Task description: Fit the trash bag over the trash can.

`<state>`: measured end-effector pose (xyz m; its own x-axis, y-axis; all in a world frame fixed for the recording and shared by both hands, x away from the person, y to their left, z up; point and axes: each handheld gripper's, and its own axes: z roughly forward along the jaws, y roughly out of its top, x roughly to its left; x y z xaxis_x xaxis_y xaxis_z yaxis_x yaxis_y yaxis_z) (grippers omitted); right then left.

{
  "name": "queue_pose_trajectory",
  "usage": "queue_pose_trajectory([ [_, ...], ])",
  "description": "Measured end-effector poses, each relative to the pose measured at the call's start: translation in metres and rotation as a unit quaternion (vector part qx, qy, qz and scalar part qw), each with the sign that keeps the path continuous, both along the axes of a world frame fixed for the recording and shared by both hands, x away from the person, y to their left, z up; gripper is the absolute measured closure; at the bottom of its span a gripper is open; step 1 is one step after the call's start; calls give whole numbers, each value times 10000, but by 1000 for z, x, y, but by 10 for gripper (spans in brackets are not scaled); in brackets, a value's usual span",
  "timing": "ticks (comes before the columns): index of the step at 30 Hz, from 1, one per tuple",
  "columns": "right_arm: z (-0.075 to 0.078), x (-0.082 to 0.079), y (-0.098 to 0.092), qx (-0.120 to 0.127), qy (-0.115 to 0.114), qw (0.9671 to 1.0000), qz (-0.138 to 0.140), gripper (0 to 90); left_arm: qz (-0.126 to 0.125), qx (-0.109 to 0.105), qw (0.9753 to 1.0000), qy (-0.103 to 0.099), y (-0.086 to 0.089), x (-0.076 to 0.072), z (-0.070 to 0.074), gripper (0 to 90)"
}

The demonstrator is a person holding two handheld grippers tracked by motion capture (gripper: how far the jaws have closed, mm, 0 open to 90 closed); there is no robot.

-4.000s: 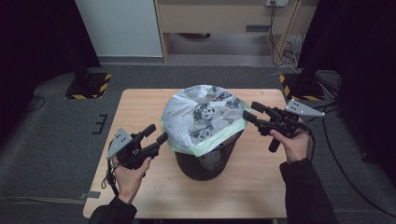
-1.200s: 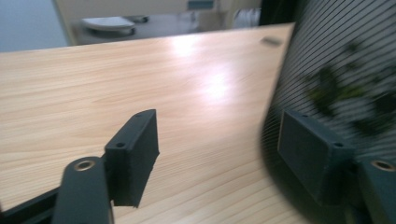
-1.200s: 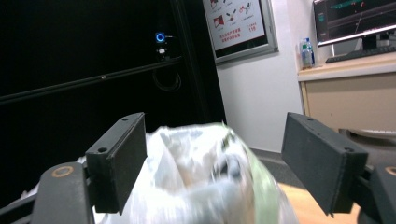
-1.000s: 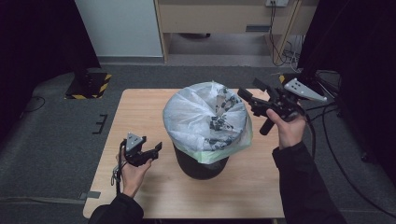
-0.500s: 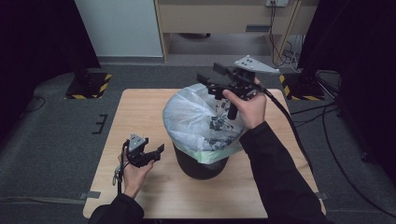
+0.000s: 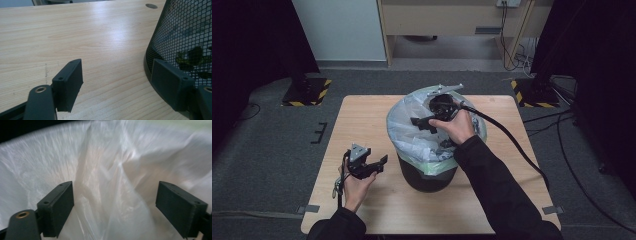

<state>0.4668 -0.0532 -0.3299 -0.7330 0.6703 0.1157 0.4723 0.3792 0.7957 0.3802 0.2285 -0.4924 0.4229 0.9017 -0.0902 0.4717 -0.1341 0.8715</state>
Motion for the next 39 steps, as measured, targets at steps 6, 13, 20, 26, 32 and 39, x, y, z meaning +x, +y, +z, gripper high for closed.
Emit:
queue_pose_trajectory([
  [6,-4,0,3,-125,113,9997,163,195,-4,-6,10000,9,0,0,0,244],
  [13,20,-7,-10,776,-485,9955,-267,450,-2,13,10000,27,0,0,-1,244],
  [20,27,-8,-17,661,-549,9952,-471,892,-8,9,10000,42,0,1,-1,244],
  [26,10,1,-8,-52,58,9996,-274,703,-19,15,10000,52,0,1,-1,243],
  [32,-6,10,5,-329,508,9982,-30,204,-22,18,10000,68,-1,1,-2,243],
  [39,-13,11,9,-561,714,9958,126,137,-23,19,10000,82,-1,1,-2,241],
])
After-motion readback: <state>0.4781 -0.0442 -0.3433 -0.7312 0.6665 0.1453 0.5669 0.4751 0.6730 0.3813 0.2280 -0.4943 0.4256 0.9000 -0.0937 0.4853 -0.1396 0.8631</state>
